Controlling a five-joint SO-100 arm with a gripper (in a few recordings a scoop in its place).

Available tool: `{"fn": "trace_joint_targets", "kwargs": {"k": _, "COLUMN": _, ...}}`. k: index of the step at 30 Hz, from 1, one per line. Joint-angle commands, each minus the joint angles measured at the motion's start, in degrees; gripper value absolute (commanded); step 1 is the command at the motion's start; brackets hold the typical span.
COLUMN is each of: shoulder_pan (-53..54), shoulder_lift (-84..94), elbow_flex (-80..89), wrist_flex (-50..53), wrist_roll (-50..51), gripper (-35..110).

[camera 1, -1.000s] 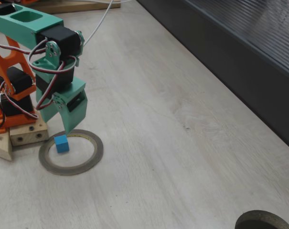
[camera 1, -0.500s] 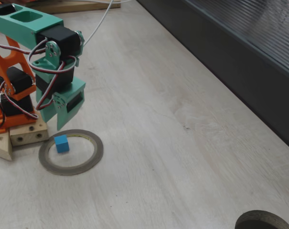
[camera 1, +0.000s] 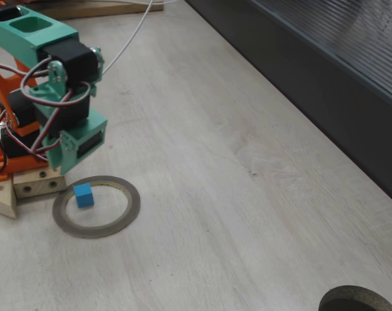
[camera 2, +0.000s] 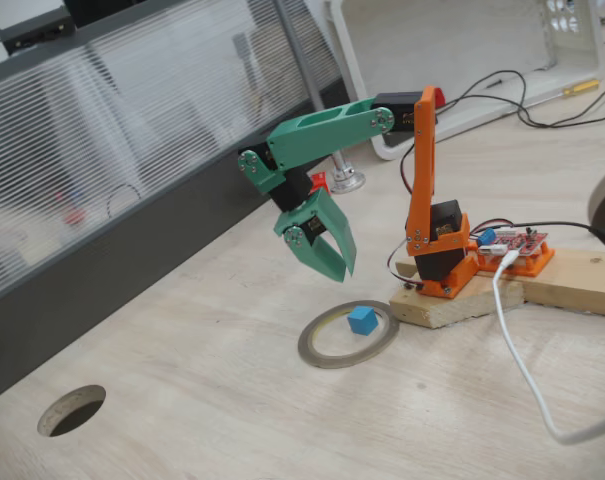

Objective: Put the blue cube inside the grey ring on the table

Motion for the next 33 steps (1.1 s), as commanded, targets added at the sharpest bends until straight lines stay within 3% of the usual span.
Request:
{"fn": "trace_joint_targets", "kwargs": {"k": 1, "shoulder_pan": 4.13, "shoulder_lift": 1.85, "elbow_flex": -1.49, "wrist_flex": 1.32, "wrist_roll": 0.88, "gripper": 9}}
{"fn": "trace_joint_targets", "kwargs": {"k": 33, "shoulder_pan": 3.78, "shoulder_lift": 0.70, "elbow_flex": -0.70, "wrist_flex": 1.41, "wrist_roll": 0.44, "gripper": 9}}
